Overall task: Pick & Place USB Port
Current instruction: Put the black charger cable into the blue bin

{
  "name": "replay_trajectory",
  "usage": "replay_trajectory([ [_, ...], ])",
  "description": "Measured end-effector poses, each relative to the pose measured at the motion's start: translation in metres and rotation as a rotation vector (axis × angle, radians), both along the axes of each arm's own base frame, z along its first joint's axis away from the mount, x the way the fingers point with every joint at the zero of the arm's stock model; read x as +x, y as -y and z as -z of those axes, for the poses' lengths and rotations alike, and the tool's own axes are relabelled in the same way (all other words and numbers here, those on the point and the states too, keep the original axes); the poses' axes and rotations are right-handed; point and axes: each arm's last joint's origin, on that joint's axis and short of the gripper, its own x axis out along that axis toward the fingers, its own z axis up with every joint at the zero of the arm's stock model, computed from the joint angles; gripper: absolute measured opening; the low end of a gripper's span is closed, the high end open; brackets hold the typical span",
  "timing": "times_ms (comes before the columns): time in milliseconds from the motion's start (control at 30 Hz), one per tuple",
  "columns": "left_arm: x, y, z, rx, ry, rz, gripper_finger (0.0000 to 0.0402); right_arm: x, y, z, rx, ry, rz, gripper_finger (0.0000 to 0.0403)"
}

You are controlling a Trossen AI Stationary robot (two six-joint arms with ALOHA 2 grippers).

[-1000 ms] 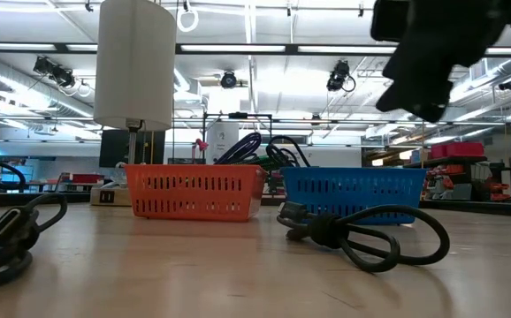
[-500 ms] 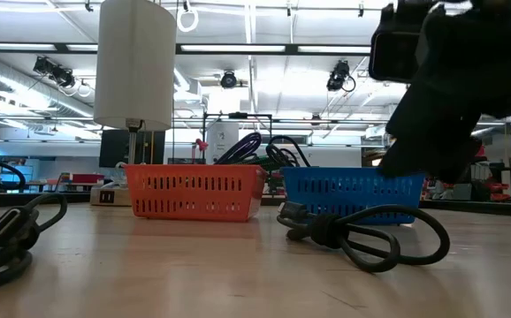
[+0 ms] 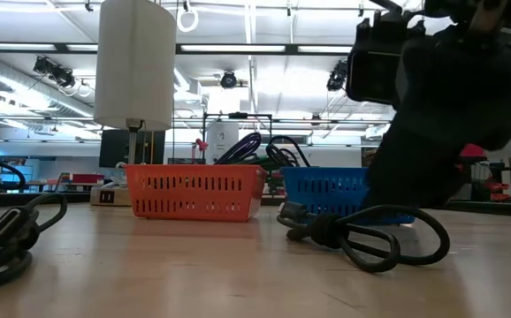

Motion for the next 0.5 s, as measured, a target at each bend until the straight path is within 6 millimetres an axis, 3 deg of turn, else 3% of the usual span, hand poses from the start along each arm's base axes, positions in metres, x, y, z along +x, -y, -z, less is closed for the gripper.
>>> replay_trajectory([
  [500, -0.0012, -0.0003, 0.0017, -0.017, -0.017, -0.013, 0.0124, 0.0025, -0.0093, 0.0065, 0.014, -0.023, 0.004, 0.0169],
])
